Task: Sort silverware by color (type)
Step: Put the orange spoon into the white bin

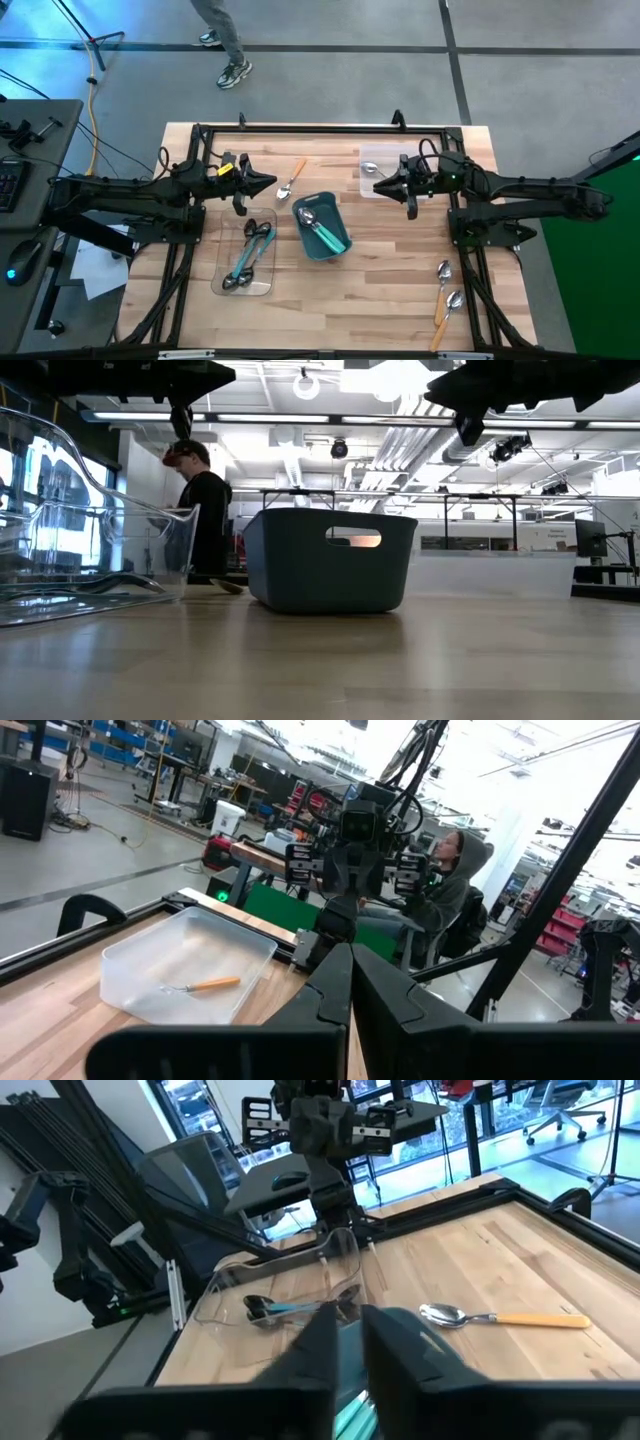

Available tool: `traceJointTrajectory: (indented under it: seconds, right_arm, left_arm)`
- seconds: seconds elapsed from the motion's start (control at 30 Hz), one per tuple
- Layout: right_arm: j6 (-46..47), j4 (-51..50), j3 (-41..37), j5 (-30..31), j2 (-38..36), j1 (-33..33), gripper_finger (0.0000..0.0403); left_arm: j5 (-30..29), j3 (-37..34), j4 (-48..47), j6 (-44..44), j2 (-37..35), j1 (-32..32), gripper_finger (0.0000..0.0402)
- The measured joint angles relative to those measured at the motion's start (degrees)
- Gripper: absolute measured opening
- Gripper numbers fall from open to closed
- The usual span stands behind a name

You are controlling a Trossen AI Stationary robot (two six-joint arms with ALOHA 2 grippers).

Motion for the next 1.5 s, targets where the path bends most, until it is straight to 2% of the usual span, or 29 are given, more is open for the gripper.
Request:
traceJointTrajectory:
  seconds: [0.07, 0.2, 0.33, 1.03, 1.2, 1.5]
  right_arm:
    - [0.0, 0.0, 0.0, 0.0, 0.0, 0.0, 0.0008]
    - [0.4, 0.0, 0.0, 0.0, 0.0, 0.0, 0.0018]
    - [0.0, 0.4, 0.0, -0.1, 0.0, 0.0, 0.0003]
    - [0.5, 1.0, 0.0, -0.5, 0.0, 0.0, 0.0000]
    - [0.6, 1.0, 0.0, -0.5, 0.0, 0.0, 0.0000]
    - [0.7, 1.0, 0.0, -0.5, 0.0, 0.0, 0.0000]
  left_arm:
    - [0.0, 0.0, 0.0, 0.0, 0.0, 0.0, 0.0000]
    - [0.0, 0.0, 0.0, 0.0, 0.0, 0.0, 0.0000]
    - [0.0, 0.0, 0.0, 0.0, 0.0, 0.0, 0.0000]
    - [0.0, 0.0, 0.0, 0.1, 0.0, 0.0, 0.0002]
    - [0.0, 0.0, -1.5, 0.1, 0.0, 0.0, 0.0034]
    - [0.0, 0.0, -4.8, 0.0, 0.0, 0.0, 0.0125]
